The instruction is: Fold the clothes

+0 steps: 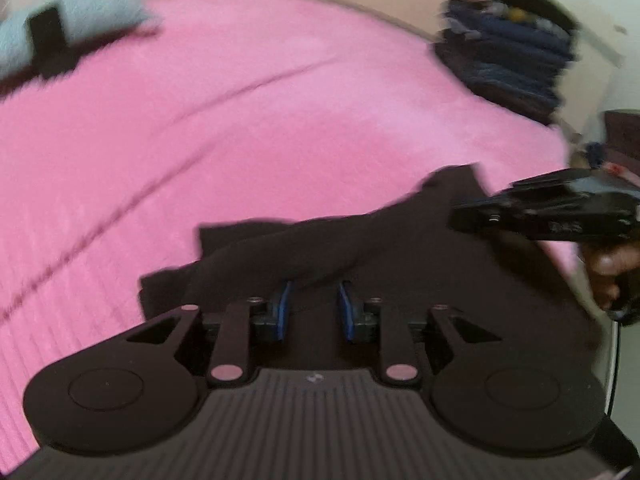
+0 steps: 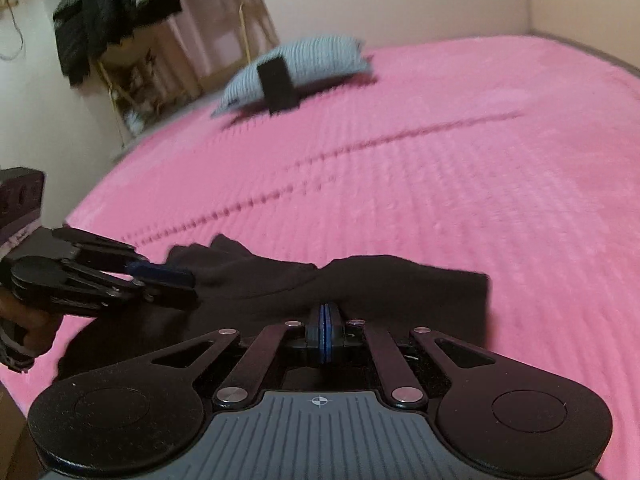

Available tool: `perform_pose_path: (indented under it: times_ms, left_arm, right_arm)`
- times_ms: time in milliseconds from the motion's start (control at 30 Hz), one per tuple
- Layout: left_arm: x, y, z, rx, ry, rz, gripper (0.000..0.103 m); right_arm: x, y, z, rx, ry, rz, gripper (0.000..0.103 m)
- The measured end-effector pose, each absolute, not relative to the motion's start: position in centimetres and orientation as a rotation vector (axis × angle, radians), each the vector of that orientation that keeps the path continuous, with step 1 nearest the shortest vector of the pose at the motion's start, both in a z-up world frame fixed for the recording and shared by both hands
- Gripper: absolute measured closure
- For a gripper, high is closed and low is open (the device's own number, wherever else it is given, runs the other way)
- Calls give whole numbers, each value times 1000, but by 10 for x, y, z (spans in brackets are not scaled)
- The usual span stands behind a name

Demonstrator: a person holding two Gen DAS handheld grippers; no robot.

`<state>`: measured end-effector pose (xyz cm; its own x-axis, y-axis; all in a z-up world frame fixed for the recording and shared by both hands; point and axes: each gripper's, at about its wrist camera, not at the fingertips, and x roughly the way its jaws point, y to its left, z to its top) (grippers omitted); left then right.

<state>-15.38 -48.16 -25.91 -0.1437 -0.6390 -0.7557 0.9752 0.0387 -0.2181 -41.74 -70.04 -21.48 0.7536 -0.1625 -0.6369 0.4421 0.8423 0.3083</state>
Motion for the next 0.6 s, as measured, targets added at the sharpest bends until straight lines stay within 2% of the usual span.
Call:
perform_pose_path:
  times_ms: [33,67,133,333,400,533,600]
  left_arm:
    - [-144,-483,-264,482,894,-1503,85]
    - [-134,-481,-263,454,913,-1481,98]
    - [-121,-474,-261,463,884,-1399,100]
    - [-115,-463,-260,520,841,-1330,96]
    - [-122,-459,-250,541,802,-1319,91]
    - [-144,-433,-223,569,712,-1327,90]
    - [-160,-413,-210,575,678,-1348,85]
  right_arm:
    - [-410,-704,-219,436,662,-343,101]
    - [-407,-708,-220,399,667,-355,101]
    - [-416,-721,-222,416,641,-385,101]
    - [-435,-736,-244,498,613,-415,101]
    - [-435,-726,-230,465,622,-447,100]
    - [-449,-683,-196,384,600,-442,100]
    - [-461,-654,-193,396,596,-409,100]
